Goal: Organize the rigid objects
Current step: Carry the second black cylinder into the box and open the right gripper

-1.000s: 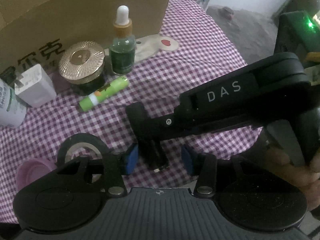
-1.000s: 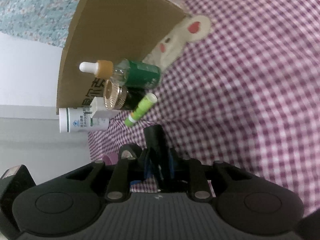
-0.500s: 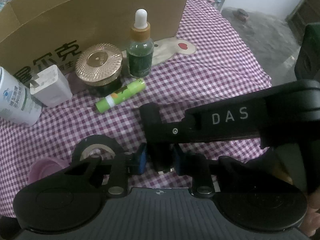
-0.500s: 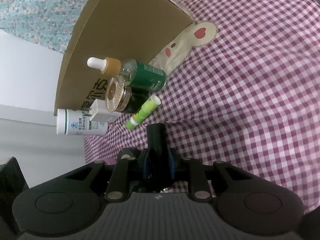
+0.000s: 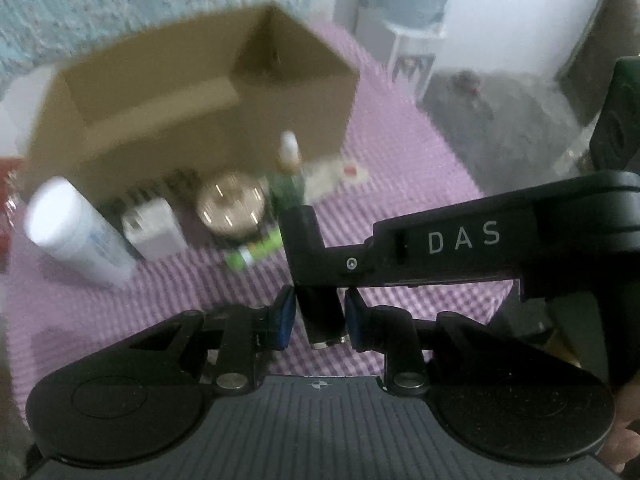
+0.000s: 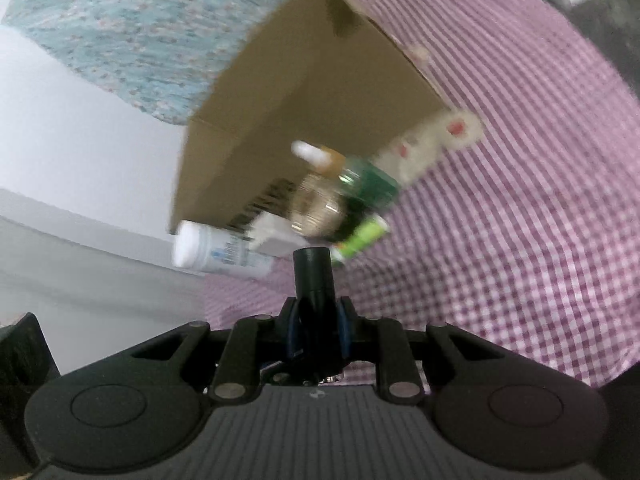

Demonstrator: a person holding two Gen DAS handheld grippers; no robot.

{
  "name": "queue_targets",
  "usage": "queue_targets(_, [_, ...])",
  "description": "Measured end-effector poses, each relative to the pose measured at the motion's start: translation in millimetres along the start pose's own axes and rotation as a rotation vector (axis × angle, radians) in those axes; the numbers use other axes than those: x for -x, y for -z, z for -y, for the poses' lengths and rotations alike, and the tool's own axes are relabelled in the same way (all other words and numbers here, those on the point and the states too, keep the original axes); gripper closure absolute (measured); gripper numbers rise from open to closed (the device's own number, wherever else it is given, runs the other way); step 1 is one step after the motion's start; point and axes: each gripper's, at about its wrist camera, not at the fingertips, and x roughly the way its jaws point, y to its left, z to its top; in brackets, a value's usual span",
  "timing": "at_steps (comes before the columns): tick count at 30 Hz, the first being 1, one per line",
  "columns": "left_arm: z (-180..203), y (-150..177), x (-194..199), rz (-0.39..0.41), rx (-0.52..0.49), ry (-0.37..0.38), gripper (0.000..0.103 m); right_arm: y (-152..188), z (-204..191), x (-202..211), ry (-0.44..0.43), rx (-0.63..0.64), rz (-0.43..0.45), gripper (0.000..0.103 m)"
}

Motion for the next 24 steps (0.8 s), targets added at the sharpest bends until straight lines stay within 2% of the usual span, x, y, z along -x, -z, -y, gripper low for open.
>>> queue_targets(7, [-36.8,-46.0,53.0,0.152,0.042,-0.057,0.078,-37.8,-78.6,12.7,-0.06,0.165,0.087,0.081])
queue_targets(11, [-70.1,-77.6,55.9,0.164,0.076,-0.096,0.078,-73.3,-115.8,-5.7,-0.108,0.212,0.075,0.081])
queue_targets(16, [-124.4,-113.4,32.0,0.095,0.153,-0.121,0.077,-126.9,-144.5,-60.7,-0.128,0.21,-0.023,0.081])
queue_targets(19, [-154.8,-128.3,9.0,0.02,0.204,-0.124,0.077,-156.4,-152.4,-106.5,-0.104,0.193,-0.098,0.081])
queue_targets(24, [-191.8,-141.8,-35.1,-0.104,0.283,-0.113,0.077,-185.4,-144.3,-172.2,-0.047,0.13,-0.21,0.081])
